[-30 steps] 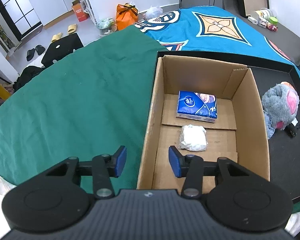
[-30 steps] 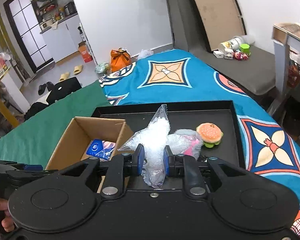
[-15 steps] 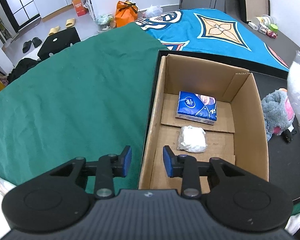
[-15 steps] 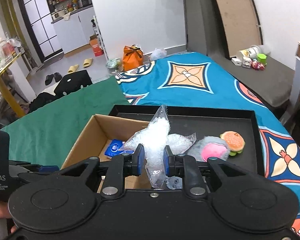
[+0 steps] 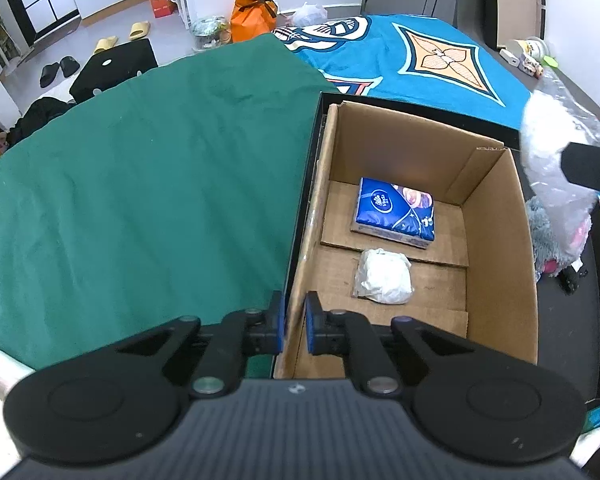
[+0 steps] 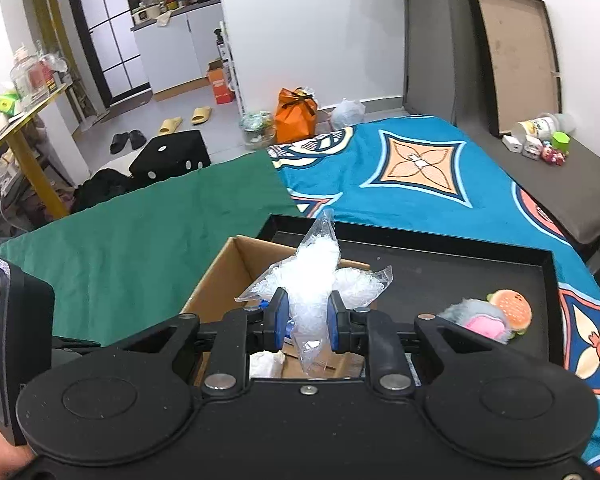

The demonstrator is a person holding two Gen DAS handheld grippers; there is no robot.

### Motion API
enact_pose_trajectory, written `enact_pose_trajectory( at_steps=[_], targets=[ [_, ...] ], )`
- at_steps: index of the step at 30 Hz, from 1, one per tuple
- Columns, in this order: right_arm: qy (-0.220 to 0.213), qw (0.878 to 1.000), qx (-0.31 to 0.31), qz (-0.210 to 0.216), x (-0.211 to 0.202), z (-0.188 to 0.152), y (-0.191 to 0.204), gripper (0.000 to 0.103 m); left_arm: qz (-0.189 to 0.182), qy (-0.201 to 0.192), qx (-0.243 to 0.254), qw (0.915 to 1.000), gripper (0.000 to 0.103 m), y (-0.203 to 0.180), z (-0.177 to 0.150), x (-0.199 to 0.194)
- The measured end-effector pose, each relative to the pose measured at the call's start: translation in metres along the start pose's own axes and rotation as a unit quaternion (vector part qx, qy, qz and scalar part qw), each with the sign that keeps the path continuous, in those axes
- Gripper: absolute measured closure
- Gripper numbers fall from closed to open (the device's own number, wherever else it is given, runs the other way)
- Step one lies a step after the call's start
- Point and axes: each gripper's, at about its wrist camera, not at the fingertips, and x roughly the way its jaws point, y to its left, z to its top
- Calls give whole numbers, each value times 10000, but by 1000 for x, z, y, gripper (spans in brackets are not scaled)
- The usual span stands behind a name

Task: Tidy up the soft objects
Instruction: 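Carry the clear plastic bag with the right gripper into the box and release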

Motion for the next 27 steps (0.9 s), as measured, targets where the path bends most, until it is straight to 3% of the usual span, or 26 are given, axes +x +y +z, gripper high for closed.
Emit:
enact_pose_trajectory(
  at_steps=[10, 12, 14, 16, 27],
  targets=[
    [-176, 9994, -62, 287, 5, 8, 11, 81, -60, -37, 42, 10000, 94, 1, -1, -3],
    [-239, 9991, -99, 341, 8, 8, 12, 75, -63, -36, 48, 10000, 94, 2, -1, -3],
    [-98, 9995, -54, 289, 13, 8, 10, 50, -84, -33, 27, 10000, 94, 3, -2, -3],
    [-138, 9997, 46, 220, 10, 4, 4, 45, -62, -56, -3, 10000, 94, 4, -2, -4],
    [153, 9991, 365, -173, 0, -29, -39, 44, 179, -131, 233, 9995, 92, -8, -2, -8]
  ],
)
